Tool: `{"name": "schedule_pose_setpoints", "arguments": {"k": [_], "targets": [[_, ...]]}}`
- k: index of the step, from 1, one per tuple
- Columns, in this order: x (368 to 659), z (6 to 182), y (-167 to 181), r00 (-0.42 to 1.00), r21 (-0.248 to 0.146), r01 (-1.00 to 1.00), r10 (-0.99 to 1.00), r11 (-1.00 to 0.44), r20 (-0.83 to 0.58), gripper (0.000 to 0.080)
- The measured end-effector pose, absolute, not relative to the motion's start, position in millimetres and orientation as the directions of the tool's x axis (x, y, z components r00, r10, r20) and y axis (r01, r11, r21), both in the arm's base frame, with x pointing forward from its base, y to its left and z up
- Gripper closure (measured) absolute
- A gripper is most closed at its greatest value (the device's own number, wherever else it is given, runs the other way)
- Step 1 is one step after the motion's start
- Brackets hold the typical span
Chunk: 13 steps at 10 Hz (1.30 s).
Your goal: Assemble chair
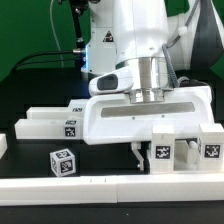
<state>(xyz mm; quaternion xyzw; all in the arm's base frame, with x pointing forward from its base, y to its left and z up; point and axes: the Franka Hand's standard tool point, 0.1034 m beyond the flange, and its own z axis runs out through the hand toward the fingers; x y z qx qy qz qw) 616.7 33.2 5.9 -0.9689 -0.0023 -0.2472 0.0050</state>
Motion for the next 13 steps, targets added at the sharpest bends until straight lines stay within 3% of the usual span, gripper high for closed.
{"name": "schedule_pose_setpoints", "arguments": {"k": [1,4,7,9,10,11,13], "targets": [[617,6.0,33,0.878,-0.008,0.007,0.002,-1.0,0.479,0.0772],[616,7.6,32,0.881,-0.011,0.005,-0.001,-1.0,0.474,0.0772],[597,34.9,14,0.914,-0.02,0.006,-0.002,-1.0,0.407,0.0772],[592,58.9,8,0.943,-0.06,0.001,-0.019,-0.998,0.332,0.0772],[584,71.1,17,0.967,-0.112,-0.033,-0.06,-0.993,0.248,0.0772],[576,79.5,28,0.99,-0.137,-0.053,-0.07,-0.989,0.122,0.0772],[576,83.4,37,0.995,-0.128,-0.093,-0.087,-0.987,-0.048,0.0772]]}}
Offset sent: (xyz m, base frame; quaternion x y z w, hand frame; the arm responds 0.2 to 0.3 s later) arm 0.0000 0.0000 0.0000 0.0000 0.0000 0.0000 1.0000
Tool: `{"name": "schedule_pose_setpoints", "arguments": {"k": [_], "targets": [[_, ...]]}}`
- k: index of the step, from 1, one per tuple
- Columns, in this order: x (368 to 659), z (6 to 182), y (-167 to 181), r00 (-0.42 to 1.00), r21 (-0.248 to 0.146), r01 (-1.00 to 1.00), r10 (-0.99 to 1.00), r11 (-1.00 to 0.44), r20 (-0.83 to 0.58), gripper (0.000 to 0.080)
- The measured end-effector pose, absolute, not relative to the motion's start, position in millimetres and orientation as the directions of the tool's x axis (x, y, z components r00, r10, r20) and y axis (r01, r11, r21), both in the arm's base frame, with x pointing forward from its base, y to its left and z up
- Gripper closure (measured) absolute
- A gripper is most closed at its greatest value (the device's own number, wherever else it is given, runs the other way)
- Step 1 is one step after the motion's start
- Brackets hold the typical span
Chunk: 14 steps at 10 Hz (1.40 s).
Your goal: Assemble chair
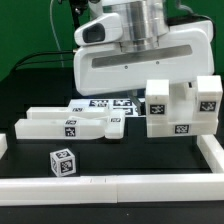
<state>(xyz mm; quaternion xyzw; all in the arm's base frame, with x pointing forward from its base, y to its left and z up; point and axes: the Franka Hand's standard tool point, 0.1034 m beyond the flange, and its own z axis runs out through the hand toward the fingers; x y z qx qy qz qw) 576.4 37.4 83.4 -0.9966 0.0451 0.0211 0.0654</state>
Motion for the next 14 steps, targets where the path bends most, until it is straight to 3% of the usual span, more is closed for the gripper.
{"name": "schedule_pose_setpoints", "arguments": {"k": [2,5,7,9,11,12,14], "targets": [[573,82.4,38,0.978,-0.148,-0.101,-0.071,-0.984,-0.194,0.0772],[579,93.1,22,0.881,-0.127,-0.051,0.015,-0.991,-0.472,0.0772],[578,82.6,30,0.777,-0.048,-0.102,-0.05,-0.994,-0.628,0.0772],[571,80.9,27,0.709,-0.058,-0.089,-0.022,-0.994,-0.705,0.0771],[576,75.9,26,0.722,-0.062,-0.086,-0.019,-0.994,-0.691,0.0771],[571,74.4,20,0.688,-0.108,-0.068,0.032,-0.992,-0.725,0.0771],[583,64.2,11,0.686,-0.121,-0.066,0.043,-0.99,-0.726,0.0771]]}}
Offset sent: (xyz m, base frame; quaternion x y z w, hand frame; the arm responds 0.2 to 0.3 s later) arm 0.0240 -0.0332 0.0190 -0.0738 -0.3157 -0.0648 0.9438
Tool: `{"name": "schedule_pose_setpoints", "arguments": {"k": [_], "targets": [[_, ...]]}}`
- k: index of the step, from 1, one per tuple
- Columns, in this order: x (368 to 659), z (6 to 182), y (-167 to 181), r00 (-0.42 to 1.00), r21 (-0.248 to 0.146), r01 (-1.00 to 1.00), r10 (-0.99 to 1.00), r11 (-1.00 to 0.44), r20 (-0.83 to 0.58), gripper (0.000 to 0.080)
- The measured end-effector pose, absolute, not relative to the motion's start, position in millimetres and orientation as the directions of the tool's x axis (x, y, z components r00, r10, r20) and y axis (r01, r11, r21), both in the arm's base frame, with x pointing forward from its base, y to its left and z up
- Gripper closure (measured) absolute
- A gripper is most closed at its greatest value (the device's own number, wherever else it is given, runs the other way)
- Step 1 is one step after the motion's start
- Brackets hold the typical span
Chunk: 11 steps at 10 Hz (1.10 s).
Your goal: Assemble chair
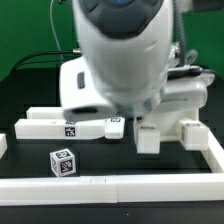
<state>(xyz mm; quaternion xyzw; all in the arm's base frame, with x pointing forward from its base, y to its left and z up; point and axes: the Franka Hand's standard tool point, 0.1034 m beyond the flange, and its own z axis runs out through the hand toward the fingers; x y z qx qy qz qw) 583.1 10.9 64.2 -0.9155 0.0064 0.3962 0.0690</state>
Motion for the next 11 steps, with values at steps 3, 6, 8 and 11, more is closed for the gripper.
{"name": "schedule_pose_setpoints", "arguments": {"k": [3,6,8,11], "targets": [[581,62.9,11,0.69,-0.12,-0.068,0.04,-0.99,-0.723,0.0771],[580,61.6,20,0.68,-0.144,-0.034,0.083,-0.989,-0.728,0.0771],[579,59.5,23,0.683,-0.18,-0.002,0.131,-0.984,-0.718,0.0771],[577,56.8,22,0.68,-0.177,-0.008,0.125,-0.984,-0.723,0.0771]]}}
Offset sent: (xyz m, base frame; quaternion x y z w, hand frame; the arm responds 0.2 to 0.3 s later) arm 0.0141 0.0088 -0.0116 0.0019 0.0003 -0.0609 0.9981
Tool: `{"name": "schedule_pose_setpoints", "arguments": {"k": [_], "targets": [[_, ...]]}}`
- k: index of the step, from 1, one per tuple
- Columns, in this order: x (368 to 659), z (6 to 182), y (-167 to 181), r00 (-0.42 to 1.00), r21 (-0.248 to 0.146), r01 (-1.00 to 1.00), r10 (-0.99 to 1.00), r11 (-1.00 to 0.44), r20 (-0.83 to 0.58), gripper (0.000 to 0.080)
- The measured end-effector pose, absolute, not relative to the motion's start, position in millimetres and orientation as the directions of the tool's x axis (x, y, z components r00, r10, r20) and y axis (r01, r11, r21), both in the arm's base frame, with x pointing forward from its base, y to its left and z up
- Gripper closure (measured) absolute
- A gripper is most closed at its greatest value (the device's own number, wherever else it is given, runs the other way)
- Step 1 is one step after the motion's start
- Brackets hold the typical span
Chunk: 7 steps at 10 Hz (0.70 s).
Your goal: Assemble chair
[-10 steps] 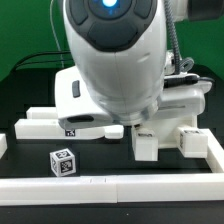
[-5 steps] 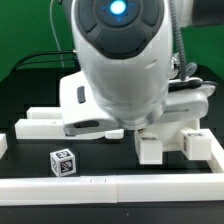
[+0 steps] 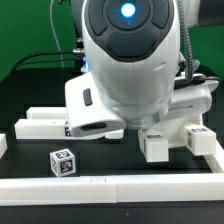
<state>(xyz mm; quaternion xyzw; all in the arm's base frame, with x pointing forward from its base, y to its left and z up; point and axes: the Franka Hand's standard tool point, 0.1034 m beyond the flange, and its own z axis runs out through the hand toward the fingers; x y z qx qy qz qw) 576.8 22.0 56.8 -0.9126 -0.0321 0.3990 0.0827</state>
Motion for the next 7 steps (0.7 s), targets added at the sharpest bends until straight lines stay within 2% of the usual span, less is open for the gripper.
{"name": "schedule_pose_setpoints", "arguments": {"k": [1,2,4,5,6,7], "targets": [[576,55.4,22,0.678,-0.176,-0.009,0.124,-0.984,-0.725,0.0771],[569,54.0,22,0.632,-0.137,-0.048,0.076,-0.989,-0.771,0.0771],[560,55.8,26,0.615,-0.109,-0.071,0.043,-0.992,-0.787,0.0771],[552,53.8,26,0.575,-0.075,-0.098,0.005,-0.992,-0.818,0.0771],[557,43.4,28,0.587,-0.073,-0.093,0.004,-0.993,-0.81,0.0771],[559,41.6,32,0.607,-0.071,-0.088,0.003,-0.994,-0.795,0.0771]]}}
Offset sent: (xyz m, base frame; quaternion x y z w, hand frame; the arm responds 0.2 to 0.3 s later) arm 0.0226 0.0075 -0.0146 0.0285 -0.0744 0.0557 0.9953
